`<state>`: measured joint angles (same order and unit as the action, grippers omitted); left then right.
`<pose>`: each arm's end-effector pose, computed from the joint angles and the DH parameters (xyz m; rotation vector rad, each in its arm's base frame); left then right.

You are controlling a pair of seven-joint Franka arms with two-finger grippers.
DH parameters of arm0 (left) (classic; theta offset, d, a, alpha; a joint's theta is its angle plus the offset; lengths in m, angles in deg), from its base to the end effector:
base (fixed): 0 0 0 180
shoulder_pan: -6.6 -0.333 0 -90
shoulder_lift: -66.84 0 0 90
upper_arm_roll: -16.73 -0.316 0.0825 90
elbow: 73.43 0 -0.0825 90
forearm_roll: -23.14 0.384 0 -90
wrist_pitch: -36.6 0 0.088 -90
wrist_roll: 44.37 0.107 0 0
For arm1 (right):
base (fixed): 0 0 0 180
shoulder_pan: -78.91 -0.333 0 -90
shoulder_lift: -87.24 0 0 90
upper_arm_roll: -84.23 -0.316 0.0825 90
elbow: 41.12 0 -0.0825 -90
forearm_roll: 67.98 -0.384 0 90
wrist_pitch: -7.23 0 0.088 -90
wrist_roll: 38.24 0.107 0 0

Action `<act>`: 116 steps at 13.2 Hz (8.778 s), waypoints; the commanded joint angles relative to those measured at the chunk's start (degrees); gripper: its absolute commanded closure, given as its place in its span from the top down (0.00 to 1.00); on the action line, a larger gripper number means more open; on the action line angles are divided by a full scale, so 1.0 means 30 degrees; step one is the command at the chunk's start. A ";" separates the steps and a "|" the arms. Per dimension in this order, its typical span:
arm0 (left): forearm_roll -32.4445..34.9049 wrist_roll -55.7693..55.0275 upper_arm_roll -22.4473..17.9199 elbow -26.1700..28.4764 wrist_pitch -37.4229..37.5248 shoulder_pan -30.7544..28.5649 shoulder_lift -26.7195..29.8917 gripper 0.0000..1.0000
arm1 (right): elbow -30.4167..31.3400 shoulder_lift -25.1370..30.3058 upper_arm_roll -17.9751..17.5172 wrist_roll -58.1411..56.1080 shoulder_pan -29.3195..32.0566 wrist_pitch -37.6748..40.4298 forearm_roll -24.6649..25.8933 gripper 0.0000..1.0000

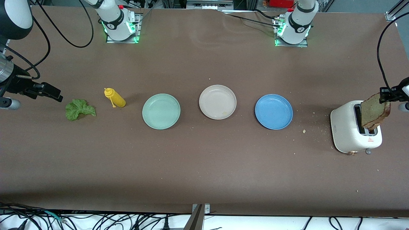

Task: Make sandwich in beige plate with both arms
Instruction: 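Lift the bread slice and carry it onto the beige plate, then withdraw the left gripper while the right gripper reaches the yellow bottle, then grasp the yellow bottle with the right gripper and lift it, then tilt the yellow bottle over the bread on the beige plate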

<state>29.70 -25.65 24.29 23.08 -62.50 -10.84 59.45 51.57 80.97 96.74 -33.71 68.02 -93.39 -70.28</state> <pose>0.5825 0.1158 0.5107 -3.0536 0.2705 0.1587 0.5992 -0.0073 0.5569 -3.1195 0.1756 -0.0487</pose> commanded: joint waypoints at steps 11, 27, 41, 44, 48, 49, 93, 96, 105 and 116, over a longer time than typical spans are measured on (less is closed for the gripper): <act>-0.9114 -0.3395 0.5302 -0.0851 0.2360 0.4080 -0.4417 0.00 | 0.0130 0.0390 0.0050 0.0187 -0.0003 0.0111 -0.0143 1.00; -1.3524 0.1495 0.5273 -0.0764 -0.5493 0.8186 -1.1191 0.75 | 0.0305 -0.0694 0.0050 0.0304 -0.0032 0.0111 0.0033 1.00; -0.5771 -0.0842 0.4980 -0.0793 -0.4438 0.5902 -0.7592 1.00 | 0.4547 -0.0987 0.1479 -1.5049 0.0173 -0.1179 -0.3030 1.00; -0.3073 -0.2951 0.5009 -0.0822 -0.3565 0.5578 -0.5982 1.00 | 0.6422 -0.1045 0.3209 -2.3458 0.0173 -0.1061 -0.6403 1.00; 0.0067 -0.5295 0.4980 -0.1026 -0.1338 0.5228 -0.2936 1.00 | 0.8854 -0.1541 0.4298 -3.2691 0.0872 -0.1090 -1.0151 1.00; 0.0505 -0.5359 0.4922 -0.1346 -0.0665 0.5081 -0.2552 1.00 | 0.9411 -0.1863 0.4298 -3.5004 0.1369 -0.1032 -1.1293 1.00; -0.1775 -0.8204 0.1671 -0.1554 0.4439 0.5932 0.2256 1.00 | 0.4150 -0.4883 0.2336 -2.9514 -0.7084 -0.7266 -1.1558 0.00; -0.1980 -0.7939 0.1493 -0.1907 0.4584 0.5227 0.2169 1.00 | 0.2595 -0.5029 0.2306 -2.2016 -1.0305 -0.7565 -0.5439 0.00; -0.3152 -0.5570 0.1436 -0.1936 0.5722 0.4612 0.1524 1.00 | -0.0948 -0.9797 0.2335 -0.5536 -1.7869 -0.6282 0.6792 0.00; -0.2772 -0.5419 0.1494 -0.3312 0.4966 0.4084 0.0791 1.00 | -0.6316 -1.6016 0.2365 -0.3036 -2.0452 -0.1031 1.1078 0.00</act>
<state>22.23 -42.75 29.03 14.42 -48.68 2.19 61.48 35.07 34.42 102.83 -43.26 7.56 -98.52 -38.31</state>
